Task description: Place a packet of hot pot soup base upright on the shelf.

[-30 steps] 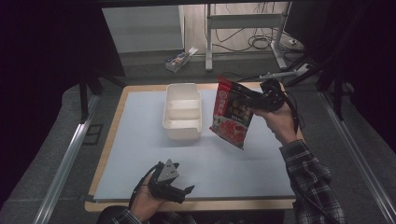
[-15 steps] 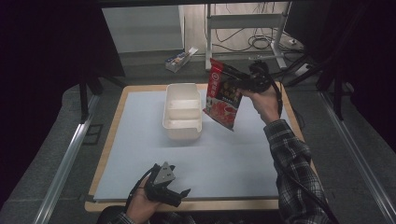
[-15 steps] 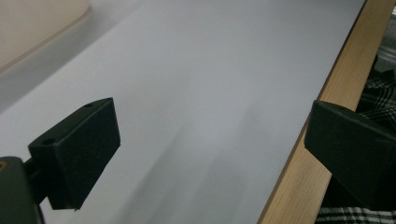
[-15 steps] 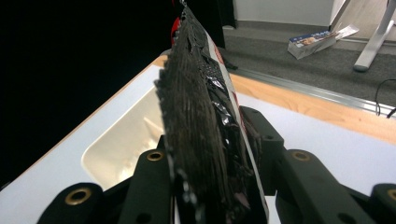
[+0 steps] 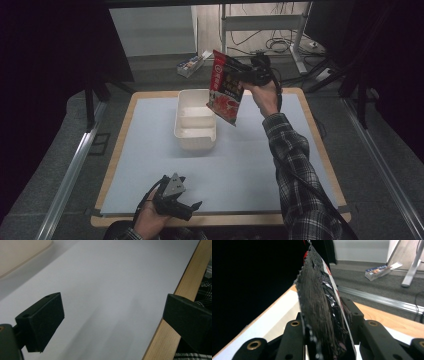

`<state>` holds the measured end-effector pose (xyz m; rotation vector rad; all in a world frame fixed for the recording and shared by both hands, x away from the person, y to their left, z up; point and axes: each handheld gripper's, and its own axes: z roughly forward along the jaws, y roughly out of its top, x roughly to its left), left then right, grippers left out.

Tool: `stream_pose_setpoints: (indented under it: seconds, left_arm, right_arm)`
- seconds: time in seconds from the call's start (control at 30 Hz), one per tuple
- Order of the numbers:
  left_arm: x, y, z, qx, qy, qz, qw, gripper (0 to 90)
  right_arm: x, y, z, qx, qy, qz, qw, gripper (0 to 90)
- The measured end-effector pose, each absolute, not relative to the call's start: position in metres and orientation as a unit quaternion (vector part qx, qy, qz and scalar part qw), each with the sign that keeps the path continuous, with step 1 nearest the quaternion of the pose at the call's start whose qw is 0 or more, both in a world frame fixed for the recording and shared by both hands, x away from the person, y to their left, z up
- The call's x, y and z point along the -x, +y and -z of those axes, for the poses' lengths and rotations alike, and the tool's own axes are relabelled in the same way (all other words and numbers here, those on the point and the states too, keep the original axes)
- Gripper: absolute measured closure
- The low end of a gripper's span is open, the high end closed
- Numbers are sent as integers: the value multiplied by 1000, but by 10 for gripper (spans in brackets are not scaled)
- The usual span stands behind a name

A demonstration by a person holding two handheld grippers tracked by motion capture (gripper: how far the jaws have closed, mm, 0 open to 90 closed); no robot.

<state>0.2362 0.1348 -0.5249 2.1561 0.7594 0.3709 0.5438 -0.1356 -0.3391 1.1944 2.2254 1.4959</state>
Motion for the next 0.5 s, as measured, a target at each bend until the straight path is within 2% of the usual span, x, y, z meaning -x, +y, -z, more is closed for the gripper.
stream_pose_setpoints:
  seconds: [0.5]
  left_arm:
    - [-240, 139, 525, -847, 309, -144, 408, 38]
  right_arm:
    - [-577, -92, 352, -390, 755, -516, 104, 670]
